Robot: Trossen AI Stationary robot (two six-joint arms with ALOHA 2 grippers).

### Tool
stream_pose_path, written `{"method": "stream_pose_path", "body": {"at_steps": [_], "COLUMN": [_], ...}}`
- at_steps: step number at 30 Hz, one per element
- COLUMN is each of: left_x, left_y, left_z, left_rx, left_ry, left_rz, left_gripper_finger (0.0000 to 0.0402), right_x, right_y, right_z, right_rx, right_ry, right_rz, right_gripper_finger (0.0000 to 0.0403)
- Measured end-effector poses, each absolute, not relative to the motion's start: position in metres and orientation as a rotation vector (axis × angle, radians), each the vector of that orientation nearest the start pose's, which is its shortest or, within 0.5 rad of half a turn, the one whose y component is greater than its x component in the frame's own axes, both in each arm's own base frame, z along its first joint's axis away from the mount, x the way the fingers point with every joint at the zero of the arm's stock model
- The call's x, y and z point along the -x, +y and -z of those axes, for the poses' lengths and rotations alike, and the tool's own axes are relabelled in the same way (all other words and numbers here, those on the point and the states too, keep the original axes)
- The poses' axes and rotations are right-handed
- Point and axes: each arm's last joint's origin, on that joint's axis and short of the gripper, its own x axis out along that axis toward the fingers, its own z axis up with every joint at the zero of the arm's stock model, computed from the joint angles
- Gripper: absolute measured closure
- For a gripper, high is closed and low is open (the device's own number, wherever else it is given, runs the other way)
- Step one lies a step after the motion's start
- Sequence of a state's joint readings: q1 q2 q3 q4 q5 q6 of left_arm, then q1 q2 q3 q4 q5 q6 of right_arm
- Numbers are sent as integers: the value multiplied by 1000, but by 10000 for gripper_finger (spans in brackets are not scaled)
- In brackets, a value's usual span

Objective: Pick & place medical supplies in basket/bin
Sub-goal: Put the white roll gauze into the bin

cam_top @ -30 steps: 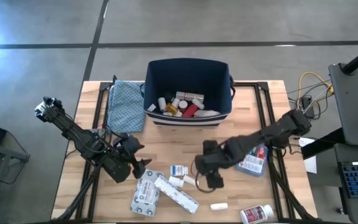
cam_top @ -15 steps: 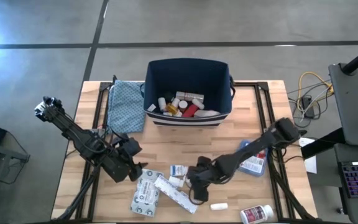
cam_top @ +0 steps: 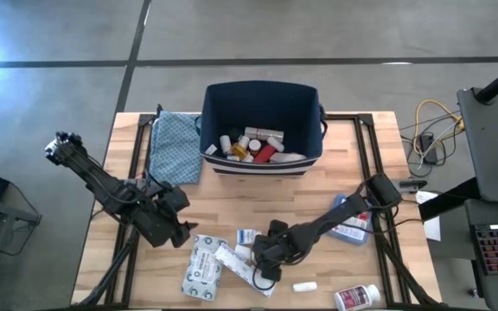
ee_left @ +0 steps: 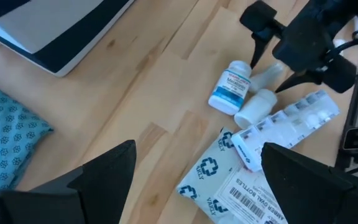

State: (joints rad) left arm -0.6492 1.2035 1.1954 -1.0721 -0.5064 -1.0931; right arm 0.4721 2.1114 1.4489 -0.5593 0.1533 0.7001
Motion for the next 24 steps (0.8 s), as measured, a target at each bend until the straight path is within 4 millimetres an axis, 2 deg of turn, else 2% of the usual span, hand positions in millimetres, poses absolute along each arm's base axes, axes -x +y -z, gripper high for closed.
{"method": "stream_pose_path", "body": {"at_steps": [7, 11, 19, 22, 24], "left_x": [-168, -162, -151, -146, -144], "left_y": [-110, -105, -96, -92, -89], "left_z": [-337, -343, -353, -357, -359], "left_rx": [466, 487, 511, 515, 507], "left_ry": [797, 777, 714, 683, 663], "left_rz": [-334, -320, -313, -316, -319], "left_gripper_finger": [78, 78, 78, 78, 78], "right_x": [-372, -372, -368, -364, -363], "right_y": [183, 180, 173, 168, 166], "right_z": [-136, -135, -138, -148, -167], "right_rx": [-204, -194, -166, -149, -151], "right_ry": [1215, 1231, 1281, 1327, 1301], "right_rz": [164, 180, 201, 226, 225], "right_gripper_finger": [118, 135, 218, 265, 299]}}
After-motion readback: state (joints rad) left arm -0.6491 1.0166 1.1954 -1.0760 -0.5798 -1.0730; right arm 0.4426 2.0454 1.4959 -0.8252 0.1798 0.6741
